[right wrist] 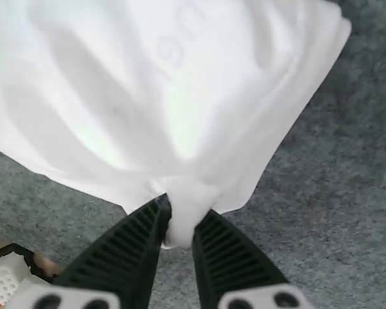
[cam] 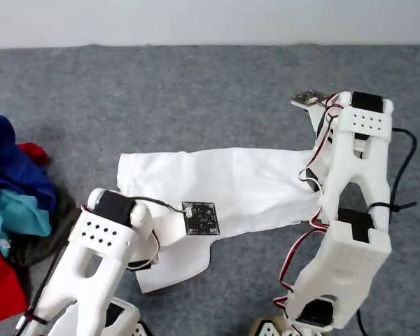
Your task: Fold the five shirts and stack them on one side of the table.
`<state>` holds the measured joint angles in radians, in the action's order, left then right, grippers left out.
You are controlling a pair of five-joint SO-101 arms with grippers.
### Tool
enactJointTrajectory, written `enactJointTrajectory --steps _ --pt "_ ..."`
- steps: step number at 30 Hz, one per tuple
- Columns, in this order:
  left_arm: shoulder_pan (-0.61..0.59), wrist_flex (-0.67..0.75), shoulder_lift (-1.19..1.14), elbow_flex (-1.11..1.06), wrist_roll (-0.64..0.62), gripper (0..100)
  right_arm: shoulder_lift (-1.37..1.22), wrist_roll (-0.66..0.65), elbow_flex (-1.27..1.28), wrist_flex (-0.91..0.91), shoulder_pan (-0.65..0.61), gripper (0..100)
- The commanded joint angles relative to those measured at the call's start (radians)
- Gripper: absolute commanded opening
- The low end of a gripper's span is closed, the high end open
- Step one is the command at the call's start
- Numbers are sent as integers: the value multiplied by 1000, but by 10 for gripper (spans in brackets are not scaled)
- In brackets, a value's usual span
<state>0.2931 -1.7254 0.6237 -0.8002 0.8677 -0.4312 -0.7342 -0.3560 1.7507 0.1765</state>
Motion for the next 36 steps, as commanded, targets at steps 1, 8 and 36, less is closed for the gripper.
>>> enactJointTrajectory --steps 1,8,36 --pt "5 -26 23 2 3 14 61 -15 -5 1 24 10" --pt "5 -26 25 5 0 76 61 -17 -5 -12 31 140" --pt "-115 591 -175 217 -505 14 33 273 -100 -300 -128 9"
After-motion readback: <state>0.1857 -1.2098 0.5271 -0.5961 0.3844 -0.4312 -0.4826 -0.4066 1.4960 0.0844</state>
